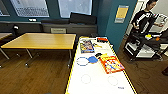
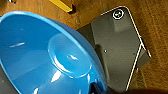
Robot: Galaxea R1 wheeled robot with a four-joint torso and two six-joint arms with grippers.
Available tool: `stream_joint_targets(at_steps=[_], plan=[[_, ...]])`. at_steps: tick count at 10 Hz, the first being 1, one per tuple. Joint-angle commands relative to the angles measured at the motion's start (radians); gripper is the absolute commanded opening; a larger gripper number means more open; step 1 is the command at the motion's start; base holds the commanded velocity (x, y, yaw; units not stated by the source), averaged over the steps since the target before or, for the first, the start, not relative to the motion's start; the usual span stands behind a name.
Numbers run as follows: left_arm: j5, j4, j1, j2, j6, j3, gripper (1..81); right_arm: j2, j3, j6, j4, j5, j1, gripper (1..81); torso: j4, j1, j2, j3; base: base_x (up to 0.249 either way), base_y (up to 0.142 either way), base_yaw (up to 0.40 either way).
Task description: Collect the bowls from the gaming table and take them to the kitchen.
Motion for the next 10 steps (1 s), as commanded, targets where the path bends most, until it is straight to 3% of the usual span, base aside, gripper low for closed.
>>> stream_joint_targets(at_steps=[1,3,6,8,9,10], plan=[[-0.003,0.006,-0.002,-0.138,0.013,0.077,1.0,-0.030,0.021,-0.001,-0.027,-0.046,0.013,1.0,0.000,0.000,0.000,0.000,0.000,0.000,0.000],[-0.006,0.020,0.077,-0.170,0.027,0.094,1.0,-0.029,0.024,-0.001,-0.027,-0.048,0.015,1.0,0.000,0.000,0.000,0.000,0.000,0.000,0.000],[-0.101,0.017,0.156,-0.235,0.027,0.072,1.0,-0.026,0.024,-0.001,-0.027,-0.049,0.015,1.0,0.000,0.000,0.000,0.000,0.000,0.000,0.000],[-0.075,0.014,0.222,-0.212,0.035,0.025,1.0,-0.025,0.024,-0.001,-0.027,-0.060,0.019,1.0,0.000,0.000,0.000,0.000,0.000,0.000,0.000],[-0.060,-0.017,0.255,-0.190,0.101,-0.003,1.0,-0.025,0.025,-0.001,-0.027,-0.060,0.019,1.0,0.000,0.000,0.000,0.000,0.000,0.000,0.000],[-0.064,-0.148,0.267,-0.177,0.233,-0.044,1.0,-0.023,0.025,-0.001,-0.027,-0.060,0.019,1.0,0.000,0.000,0.000,0.000,0.000,0.000,0.000]])
